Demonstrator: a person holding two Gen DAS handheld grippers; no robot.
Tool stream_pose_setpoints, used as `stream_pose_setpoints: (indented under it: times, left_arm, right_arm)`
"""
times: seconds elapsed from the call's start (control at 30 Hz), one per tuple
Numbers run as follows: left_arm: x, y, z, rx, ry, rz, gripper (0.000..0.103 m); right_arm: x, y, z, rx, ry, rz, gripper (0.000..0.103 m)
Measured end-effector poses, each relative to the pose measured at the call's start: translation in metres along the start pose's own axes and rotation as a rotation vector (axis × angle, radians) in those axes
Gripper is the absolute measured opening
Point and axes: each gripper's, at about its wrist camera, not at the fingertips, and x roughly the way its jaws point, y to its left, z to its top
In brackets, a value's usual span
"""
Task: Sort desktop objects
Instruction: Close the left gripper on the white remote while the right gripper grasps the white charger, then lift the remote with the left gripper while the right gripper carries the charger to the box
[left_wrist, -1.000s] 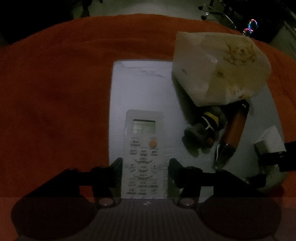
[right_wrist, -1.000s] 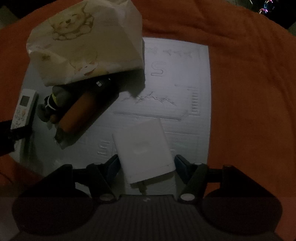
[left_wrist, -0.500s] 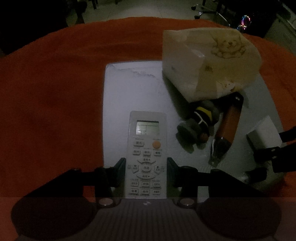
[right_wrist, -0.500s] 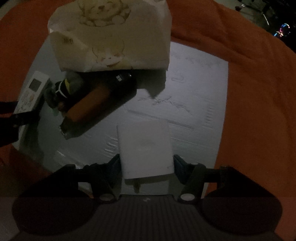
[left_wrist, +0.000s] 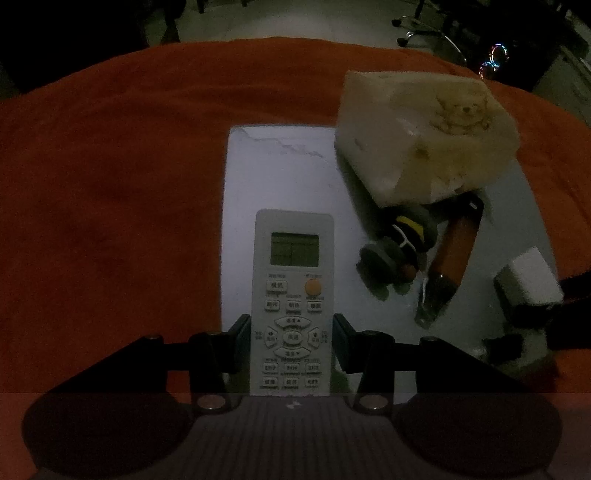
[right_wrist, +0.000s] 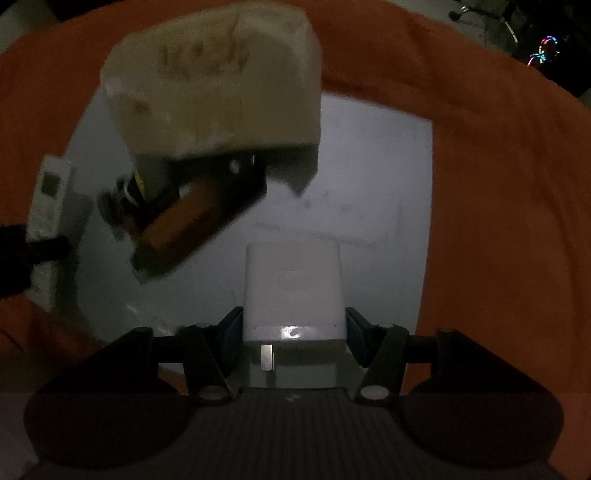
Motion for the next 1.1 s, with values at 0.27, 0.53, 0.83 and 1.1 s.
stream_pose_setpoints:
  times: [0.27, 0.53, 0.83, 1.1]
  left_arm:
    - [-0.005, 0.001, -0.002, -0.005, -0.001, -0.002, 0.040]
    - [-0.006, 0.001, -0.005, -0.004, 0.010, 0.000, 0.040]
    - [-0.009, 0.008, -0.004, -0.029, 0.020, -0.009, 0.040]
    - [-0.036, 0.014, 0.002, -0.059, -0.023, -0.024, 0.040]
  right_arm:
    - [0.008, 0.003, -0.009, -0.016, 0.059, -0.013, 0.063]
    - [0.018, -0.001, -0.004, 0.000, 0.066, -0.008, 0.062]
    - [0.003, -0.006, -0.017, 0.025, 0.005, -0.006, 0.059]
    - [-0.037, -0.017, -0.022, 0.081, -0.063, 0.022, 0.059]
